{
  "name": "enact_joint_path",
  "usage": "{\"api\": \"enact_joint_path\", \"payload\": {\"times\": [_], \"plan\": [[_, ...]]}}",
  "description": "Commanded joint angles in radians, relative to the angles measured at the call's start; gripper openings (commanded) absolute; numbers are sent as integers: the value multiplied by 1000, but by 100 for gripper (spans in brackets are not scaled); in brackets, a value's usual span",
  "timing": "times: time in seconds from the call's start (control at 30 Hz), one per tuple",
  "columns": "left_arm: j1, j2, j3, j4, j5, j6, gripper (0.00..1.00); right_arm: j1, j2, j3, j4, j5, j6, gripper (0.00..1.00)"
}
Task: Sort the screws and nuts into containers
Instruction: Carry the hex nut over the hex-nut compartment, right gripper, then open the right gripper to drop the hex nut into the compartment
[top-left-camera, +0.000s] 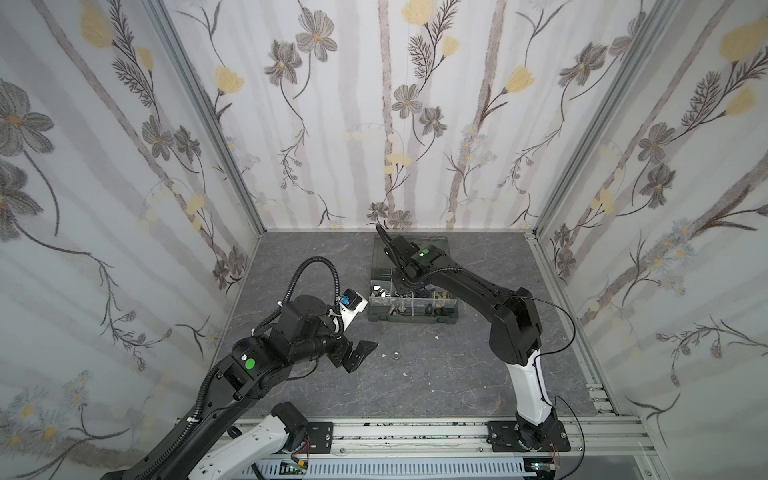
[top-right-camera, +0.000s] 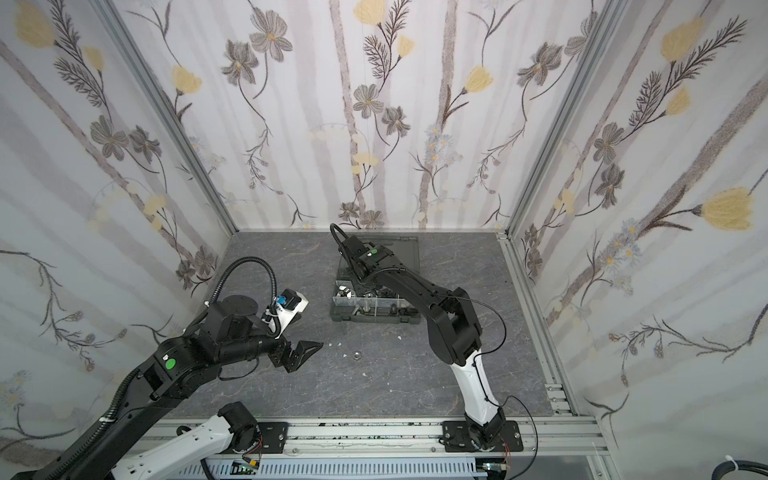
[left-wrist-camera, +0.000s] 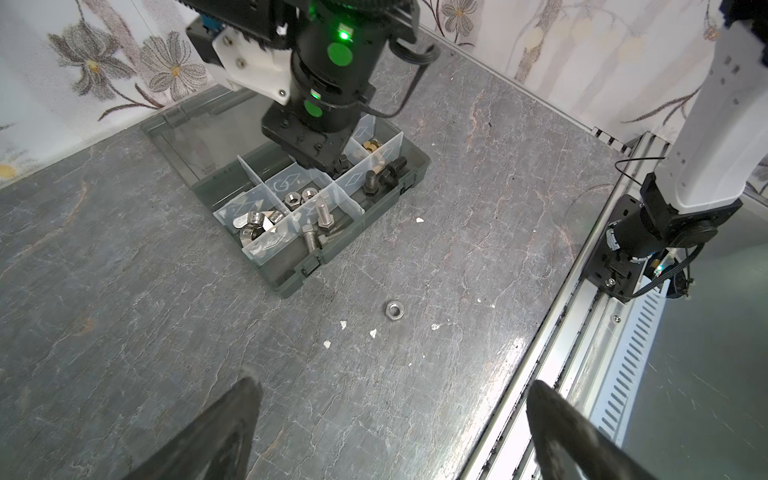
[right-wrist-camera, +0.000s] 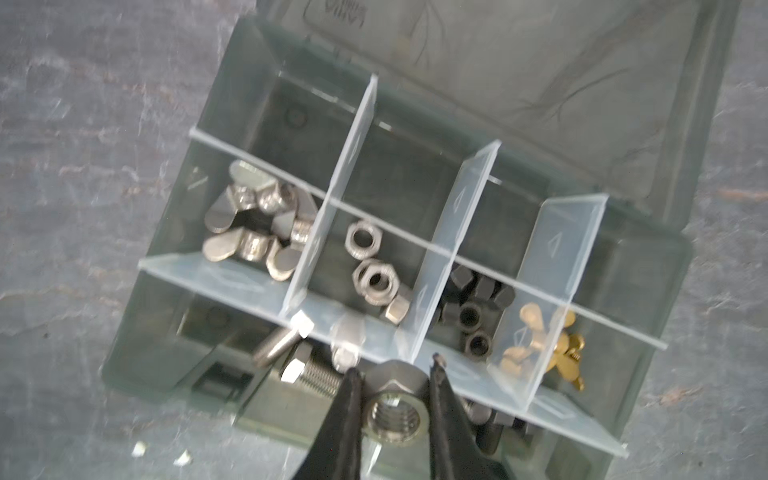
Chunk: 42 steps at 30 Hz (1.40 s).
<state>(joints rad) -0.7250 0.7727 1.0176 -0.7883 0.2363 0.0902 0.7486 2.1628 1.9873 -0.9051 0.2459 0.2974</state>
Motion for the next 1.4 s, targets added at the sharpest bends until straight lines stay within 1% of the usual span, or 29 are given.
{"api": "enact_joint_path", "payload": {"times": [0.0, 0.27, 0.97, 1.03, 1.23, 1.37], "plan": [[-1, 6, 5, 20, -4, 12, 100, -6, 59, 69, -34, 8, -71, 15], [-1, 16, 16, 20, -26, 13, 100, -14, 128, 96, -9, -22, -106, 15], [-1, 19, 24, 17, -29, 17, 100, -29, 171, 96, -3, -37, -115, 15], [-2, 19, 25, 16, -31, 18, 100, -29, 171, 96, -3, -37, -115, 16], [-2, 19, 32, 14, -45, 26, 100, -29, 167, 96, -4, -37, -113, 30], [-2, 18, 33, 14, -45, 28, 100, -29, 161, 97, -3, -37, -114, 36]]}}
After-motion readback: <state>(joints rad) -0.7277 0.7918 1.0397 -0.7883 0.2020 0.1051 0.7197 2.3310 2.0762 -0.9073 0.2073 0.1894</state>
